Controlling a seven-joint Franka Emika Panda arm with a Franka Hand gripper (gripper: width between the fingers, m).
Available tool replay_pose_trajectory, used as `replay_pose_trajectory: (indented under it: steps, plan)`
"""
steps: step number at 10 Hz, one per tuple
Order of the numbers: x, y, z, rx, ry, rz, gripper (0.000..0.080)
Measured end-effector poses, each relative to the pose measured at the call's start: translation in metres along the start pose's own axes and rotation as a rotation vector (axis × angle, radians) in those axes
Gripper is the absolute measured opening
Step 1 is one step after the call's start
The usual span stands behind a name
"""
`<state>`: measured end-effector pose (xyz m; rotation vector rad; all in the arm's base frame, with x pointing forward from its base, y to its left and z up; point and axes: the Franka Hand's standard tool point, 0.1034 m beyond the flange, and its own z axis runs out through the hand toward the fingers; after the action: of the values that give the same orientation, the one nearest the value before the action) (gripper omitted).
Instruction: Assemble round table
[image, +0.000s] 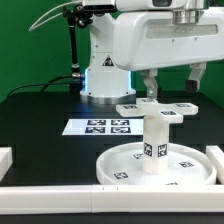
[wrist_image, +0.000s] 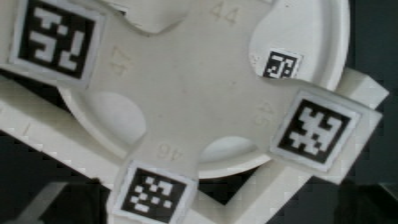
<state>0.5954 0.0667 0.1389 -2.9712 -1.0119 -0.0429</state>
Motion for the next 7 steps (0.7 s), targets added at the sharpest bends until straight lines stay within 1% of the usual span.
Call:
replay_pose_trajectory:
  steps: [2,5,7]
  plan:
    - [-0.003,0.002,0.001,0.001,-0.004,-0.143,0.0649]
    - [-0.015,0.000,0.008,0.013,-0.021,-0.317,0.0649]
    - [-0.020,0.002,0.010,0.015,-0.023,-0.310,0.0649]
